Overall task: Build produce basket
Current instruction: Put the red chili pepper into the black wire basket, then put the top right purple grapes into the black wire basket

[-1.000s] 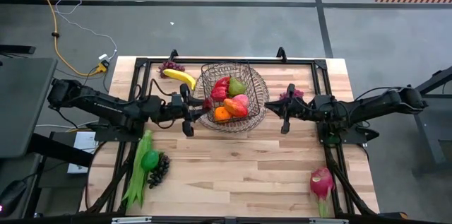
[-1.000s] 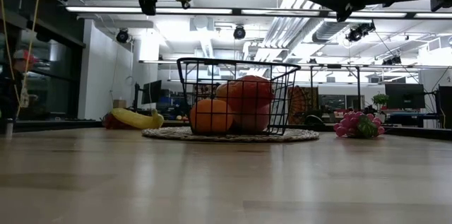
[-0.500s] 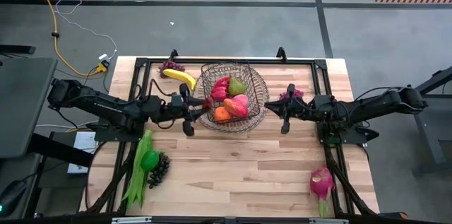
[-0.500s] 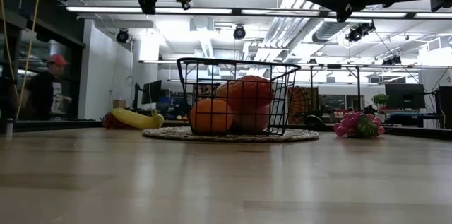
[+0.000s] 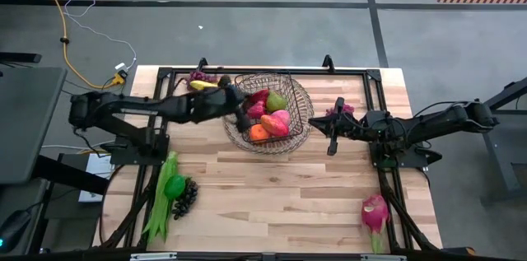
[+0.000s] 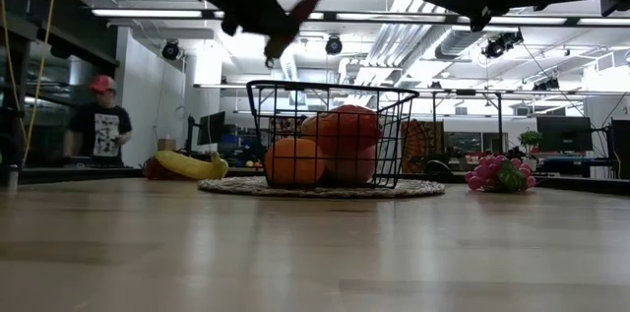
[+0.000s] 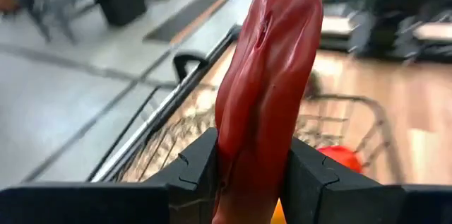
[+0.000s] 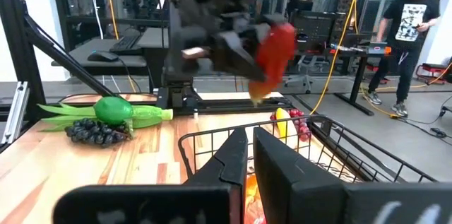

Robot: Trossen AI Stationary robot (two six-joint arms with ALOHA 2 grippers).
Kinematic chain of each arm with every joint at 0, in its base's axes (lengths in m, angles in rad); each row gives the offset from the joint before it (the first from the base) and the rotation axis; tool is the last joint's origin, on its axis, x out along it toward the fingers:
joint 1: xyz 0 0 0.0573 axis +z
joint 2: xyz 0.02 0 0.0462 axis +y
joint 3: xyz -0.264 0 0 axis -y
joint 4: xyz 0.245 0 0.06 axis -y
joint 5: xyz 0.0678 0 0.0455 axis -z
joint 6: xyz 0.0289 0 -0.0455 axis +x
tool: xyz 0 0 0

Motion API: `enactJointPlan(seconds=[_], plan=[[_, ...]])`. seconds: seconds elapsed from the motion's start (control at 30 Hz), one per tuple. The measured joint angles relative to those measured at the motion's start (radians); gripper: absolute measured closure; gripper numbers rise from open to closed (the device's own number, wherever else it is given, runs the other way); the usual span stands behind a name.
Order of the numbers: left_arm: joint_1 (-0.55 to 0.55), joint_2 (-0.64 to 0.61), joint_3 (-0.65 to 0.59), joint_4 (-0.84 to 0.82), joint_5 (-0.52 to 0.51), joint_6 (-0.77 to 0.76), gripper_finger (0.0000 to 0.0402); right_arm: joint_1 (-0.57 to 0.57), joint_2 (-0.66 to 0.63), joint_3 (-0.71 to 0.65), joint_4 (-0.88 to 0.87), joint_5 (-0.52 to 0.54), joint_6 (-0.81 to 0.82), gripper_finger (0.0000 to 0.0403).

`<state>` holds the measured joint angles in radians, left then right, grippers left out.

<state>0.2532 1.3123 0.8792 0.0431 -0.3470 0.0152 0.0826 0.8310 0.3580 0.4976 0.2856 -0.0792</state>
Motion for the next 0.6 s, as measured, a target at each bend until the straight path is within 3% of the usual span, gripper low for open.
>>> enactJointPlan(seconds=[0.23,0.6], plan=[[0.065,0.161,0.061,-0.019,0.022,-0.106,0.0291,0.0,0.0,0.0,-0.001,0.0,0.0,0.0384],[0.13,0.245,0.061,-0.023,0.006,-0.116,0.0213,0.0,0.0,0.0,-0.002,0.0,0.0,0.0384]])
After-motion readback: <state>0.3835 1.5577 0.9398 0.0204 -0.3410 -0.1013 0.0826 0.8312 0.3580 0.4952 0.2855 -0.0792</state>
